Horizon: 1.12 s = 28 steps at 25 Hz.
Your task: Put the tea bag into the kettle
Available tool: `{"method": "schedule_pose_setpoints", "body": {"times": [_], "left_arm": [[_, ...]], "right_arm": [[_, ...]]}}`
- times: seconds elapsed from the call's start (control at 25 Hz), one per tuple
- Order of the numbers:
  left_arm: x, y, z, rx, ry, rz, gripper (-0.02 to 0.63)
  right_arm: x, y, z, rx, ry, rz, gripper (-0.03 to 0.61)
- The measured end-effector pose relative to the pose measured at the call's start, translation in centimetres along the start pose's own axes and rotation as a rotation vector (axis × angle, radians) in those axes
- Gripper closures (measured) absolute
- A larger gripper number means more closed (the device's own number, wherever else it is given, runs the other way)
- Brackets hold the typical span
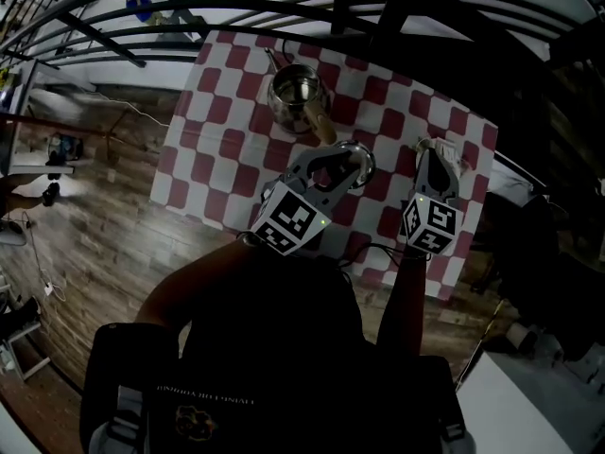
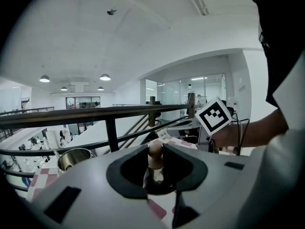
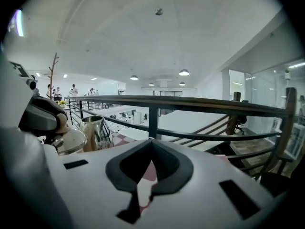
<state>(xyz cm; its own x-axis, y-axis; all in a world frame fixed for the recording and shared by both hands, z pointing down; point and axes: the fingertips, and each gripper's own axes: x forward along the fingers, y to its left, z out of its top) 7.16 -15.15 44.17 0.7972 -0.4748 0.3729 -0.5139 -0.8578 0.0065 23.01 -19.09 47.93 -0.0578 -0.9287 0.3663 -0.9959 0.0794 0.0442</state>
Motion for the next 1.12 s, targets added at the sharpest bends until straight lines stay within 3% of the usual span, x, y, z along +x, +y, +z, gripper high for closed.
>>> {"method": "schedule_pose_setpoints", "body": {"times": [0.2, 0.64, 1.12], "left_arm": [[-2.8, 2.4, 0.3, 0.032, 0.007, 0.074, 0.511], [-8.2, 8.2, -0.1, -0.015, -0.016, 0.228, 0.511], [-10.8, 12.0, -1.1, -0.048, -0.025, 0.296, 0.511]], "right_arm": [[0.8, 3.7, 3.8, -0.041, -0.084, 0.080, 0.563], [4.3, 15.0, 10.9, -0.148, -0.211, 0.329, 0.563], [8.0, 23.8, 12.7, -0.221, -0.224, 0.474, 0.563]]}}
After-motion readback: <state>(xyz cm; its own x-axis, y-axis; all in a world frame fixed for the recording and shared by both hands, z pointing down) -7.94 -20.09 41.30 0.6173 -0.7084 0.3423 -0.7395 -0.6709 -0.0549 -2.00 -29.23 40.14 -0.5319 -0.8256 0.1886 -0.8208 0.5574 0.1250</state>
